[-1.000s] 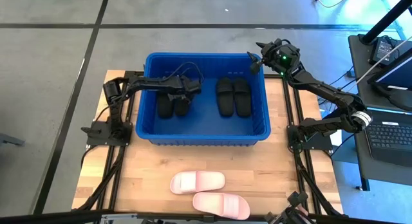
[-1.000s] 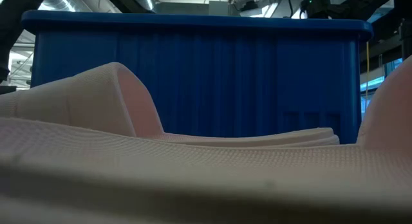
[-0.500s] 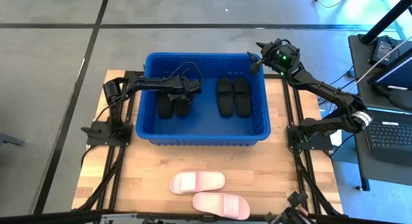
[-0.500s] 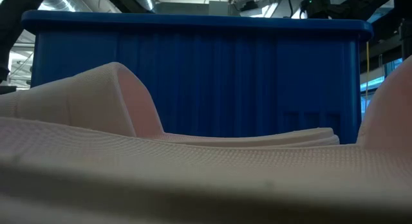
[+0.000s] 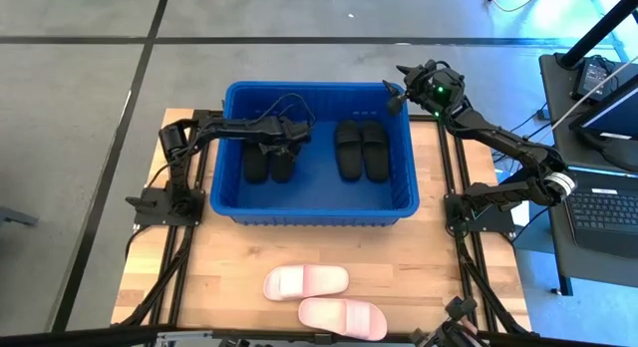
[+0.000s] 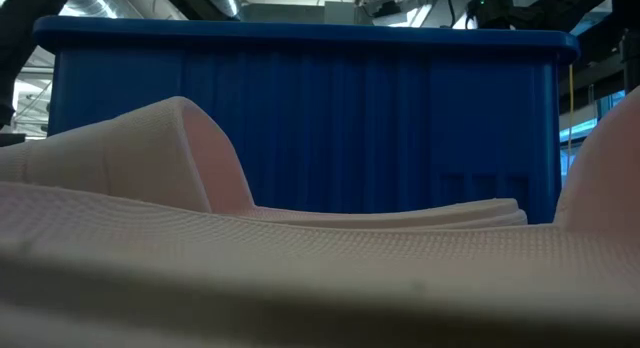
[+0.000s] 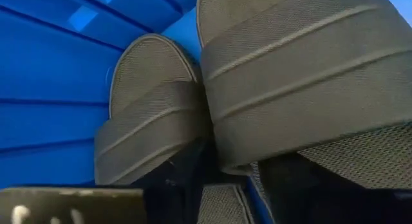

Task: Pick and place slides into bin
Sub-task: Put the black slide into the blue container, then put the pink slide into the blue container

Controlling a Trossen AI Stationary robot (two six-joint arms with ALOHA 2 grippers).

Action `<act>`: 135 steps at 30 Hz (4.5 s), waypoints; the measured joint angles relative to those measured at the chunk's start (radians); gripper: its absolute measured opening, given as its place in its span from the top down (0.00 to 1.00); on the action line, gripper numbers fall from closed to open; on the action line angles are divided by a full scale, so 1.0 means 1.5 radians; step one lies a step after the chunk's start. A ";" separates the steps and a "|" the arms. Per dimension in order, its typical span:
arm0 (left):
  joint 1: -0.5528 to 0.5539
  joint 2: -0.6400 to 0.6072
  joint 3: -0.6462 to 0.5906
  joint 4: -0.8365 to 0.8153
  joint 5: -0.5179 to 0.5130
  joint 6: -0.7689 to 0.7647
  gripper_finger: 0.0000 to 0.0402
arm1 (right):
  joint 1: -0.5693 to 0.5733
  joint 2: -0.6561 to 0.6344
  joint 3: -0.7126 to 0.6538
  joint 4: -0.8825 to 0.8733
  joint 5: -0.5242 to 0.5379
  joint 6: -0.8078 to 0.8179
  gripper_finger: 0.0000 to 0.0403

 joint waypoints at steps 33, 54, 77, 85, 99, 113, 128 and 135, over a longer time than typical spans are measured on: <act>-0.007 0.000 0.109 -0.081 0.036 0.039 0.63 | 0.000 0.000 0.000 -0.001 0.000 -0.001 0.31; 0.005 0.002 0.157 0.137 0.384 0.285 0.63 | 0.000 0.000 0.000 -0.010 0.000 -0.001 0.31; 0.068 0.050 0.148 0.115 0.425 0.316 0.63 | 0.000 0.000 0.000 -0.010 0.000 0.046 0.31; 0.072 0.059 0.148 0.083 0.376 0.295 0.63 | 0.000 0.000 0.000 -0.009 0.000 0.046 0.31; 0.066 0.058 0.149 0.032 0.373 0.195 0.63 | 0.000 0.000 0.000 -0.010 0.000 0.045 0.31; 0.062 0.060 0.170 0.024 0.360 0.190 0.63 | 0.000 0.000 0.000 -0.010 0.000 0.043 0.31; 0.026 0.045 0.295 0.011 0.349 0.218 0.63 | 0.000 0.000 0.000 -0.010 0.000 0.042 0.31; 0.001 0.005 0.347 0.018 0.318 0.271 0.63 | 0.000 0.000 0.000 -0.010 0.000 0.042 0.31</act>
